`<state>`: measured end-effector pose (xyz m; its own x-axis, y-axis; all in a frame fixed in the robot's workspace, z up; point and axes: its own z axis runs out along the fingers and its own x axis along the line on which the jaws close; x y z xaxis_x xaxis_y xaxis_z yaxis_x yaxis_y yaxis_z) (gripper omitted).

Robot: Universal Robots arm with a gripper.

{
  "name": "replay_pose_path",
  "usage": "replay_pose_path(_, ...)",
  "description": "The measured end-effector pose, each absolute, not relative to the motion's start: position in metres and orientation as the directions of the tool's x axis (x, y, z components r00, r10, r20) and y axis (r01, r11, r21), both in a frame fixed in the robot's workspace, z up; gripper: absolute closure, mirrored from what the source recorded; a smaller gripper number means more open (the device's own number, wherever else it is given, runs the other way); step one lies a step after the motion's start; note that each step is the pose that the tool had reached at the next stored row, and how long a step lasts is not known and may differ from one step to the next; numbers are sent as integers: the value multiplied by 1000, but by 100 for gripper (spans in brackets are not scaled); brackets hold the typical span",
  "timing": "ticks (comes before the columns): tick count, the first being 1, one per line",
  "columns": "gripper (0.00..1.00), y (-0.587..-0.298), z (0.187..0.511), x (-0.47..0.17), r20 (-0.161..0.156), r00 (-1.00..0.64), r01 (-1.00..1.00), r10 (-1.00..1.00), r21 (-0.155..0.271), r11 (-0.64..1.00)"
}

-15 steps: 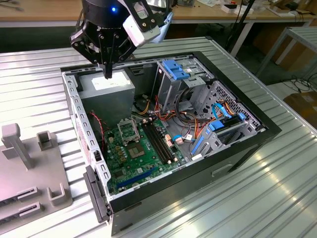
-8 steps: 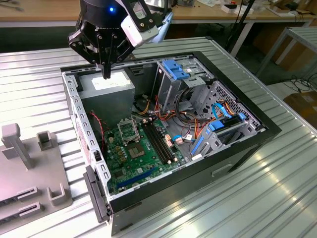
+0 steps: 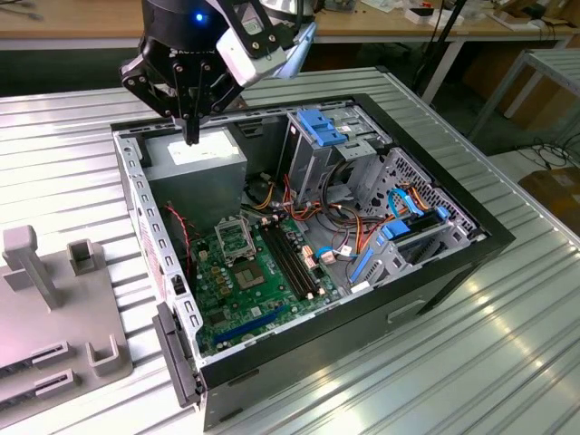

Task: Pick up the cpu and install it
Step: 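Reach for the cpu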

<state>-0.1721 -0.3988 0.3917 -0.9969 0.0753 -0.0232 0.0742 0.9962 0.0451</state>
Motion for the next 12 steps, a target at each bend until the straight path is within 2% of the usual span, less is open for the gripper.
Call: replay_pose_path(12, 89, -399, 392, -177, -23, -997, 74, 75, 45, 996)
